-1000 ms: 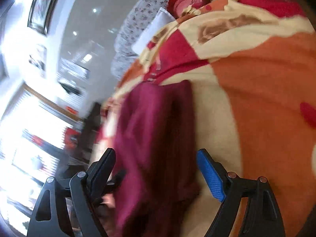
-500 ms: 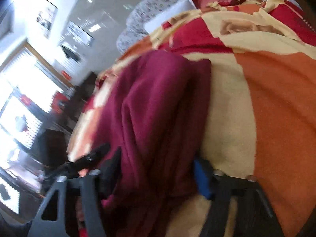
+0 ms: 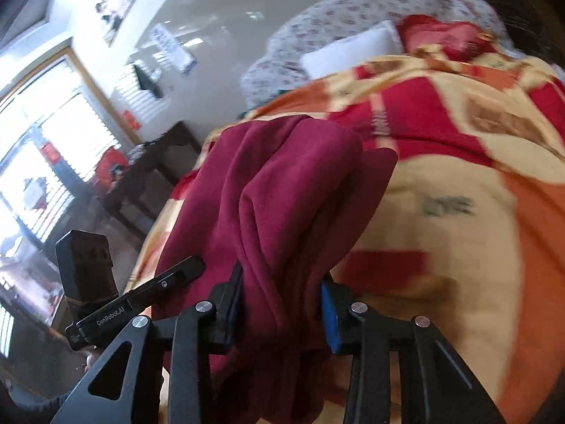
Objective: Fold small clothes
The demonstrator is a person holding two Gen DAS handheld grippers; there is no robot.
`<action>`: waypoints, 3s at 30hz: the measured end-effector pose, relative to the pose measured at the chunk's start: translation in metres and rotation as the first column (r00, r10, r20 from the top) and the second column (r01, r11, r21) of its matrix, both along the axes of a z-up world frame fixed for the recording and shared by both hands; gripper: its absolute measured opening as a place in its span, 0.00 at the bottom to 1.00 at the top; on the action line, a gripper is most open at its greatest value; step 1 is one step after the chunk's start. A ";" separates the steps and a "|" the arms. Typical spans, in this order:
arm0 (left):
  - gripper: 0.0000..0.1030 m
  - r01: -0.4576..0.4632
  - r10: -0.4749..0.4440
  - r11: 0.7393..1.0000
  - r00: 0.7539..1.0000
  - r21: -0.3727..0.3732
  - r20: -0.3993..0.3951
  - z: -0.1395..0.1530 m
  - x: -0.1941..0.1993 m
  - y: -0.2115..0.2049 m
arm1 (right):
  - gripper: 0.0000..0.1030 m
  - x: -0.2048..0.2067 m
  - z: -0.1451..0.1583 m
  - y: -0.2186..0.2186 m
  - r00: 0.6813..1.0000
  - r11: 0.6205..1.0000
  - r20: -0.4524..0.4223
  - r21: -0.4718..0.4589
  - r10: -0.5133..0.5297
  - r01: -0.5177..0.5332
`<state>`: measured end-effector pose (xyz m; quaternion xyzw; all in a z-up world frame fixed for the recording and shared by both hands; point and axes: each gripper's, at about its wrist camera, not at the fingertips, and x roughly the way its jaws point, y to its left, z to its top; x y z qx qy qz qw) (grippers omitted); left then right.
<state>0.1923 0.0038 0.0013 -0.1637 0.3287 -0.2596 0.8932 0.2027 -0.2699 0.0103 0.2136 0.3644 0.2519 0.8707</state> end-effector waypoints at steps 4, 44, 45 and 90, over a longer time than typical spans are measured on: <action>0.42 -0.053 0.055 0.998 0.998 0.044 -0.044 -0.015 0.018 0.030 | 0.39 0.023 -0.015 0.036 0.999 0.999 -0.012 0.015 0.043 -0.042; 0.22 -0.002 0.006 0.996 0.999 0.091 -0.043 -0.059 -0.029 0.005 | 0.12 0.050 -0.006 0.112 0.975 0.863 0.069 -0.482 0.213 -0.155; 0.22 -0.002 0.006 0.995 0.999 0.096 -0.041 -0.059 -0.030 0.005 | 0.12 0.035 -0.002 0.115 0.966 0.848 0.067 -0.497 0.250 -0.185; 0.96 -0.093 0.058 0.956 0.989 0.278 0.135 -0.020 -0.104 -0.004 | 0.71 -0.118 -0.060 0.094 0.989 0.764 0.144 -0.635 -0.027 0.113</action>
